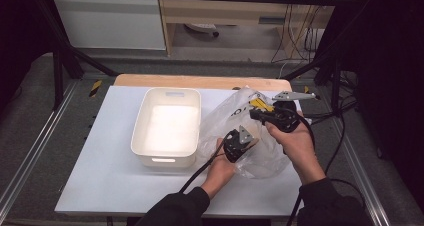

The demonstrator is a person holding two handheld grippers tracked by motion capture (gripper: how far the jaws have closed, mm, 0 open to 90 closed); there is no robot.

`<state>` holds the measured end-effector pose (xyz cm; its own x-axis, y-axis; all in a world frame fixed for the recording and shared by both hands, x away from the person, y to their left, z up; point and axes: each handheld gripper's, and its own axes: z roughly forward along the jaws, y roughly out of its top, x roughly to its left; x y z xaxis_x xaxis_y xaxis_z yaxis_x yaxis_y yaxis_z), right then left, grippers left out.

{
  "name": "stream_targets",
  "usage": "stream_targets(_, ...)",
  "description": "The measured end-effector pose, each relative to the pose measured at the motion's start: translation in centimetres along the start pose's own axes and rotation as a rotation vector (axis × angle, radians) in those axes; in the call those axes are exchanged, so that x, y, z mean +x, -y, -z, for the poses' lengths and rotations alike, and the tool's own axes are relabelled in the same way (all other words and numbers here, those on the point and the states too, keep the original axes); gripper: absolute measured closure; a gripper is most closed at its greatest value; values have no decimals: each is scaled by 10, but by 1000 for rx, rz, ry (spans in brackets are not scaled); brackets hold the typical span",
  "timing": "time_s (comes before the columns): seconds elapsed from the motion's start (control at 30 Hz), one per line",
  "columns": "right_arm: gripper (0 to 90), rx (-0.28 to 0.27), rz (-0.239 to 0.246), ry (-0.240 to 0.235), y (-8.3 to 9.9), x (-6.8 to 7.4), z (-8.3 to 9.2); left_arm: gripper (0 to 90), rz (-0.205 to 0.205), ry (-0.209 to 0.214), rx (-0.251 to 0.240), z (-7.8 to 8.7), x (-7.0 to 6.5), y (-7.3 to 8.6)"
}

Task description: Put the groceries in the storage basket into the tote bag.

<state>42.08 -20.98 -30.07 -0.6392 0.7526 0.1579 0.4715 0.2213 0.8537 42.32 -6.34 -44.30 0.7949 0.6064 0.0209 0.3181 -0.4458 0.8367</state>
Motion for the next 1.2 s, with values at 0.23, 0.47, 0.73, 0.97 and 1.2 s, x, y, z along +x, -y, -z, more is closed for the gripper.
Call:
stream_targets(0.23, 900, 2, -1, 1, 0, 0, -2, 709, -34, -26, -1, -10, 2, -4)
stream_targets(0.47, 900, 9, 0, 4, 1, -1, -3, 709, -29, -29, 0, -15, 5, -1)
stream_targets(0.73, 900, 10, 3, 3, 1, 0, -3, 708, -37, -31, -11, -25, 6, -1)
stream_targets(0.97, 900, 11, 4, 3, 1, -1, -3, 707, -23, -34, 25, -27, 8, -1)
stream_targets(1.2, 900, 10, 1, 5, 1, -1, -3, 679, 49, -18, 69, -28, 7, 0)
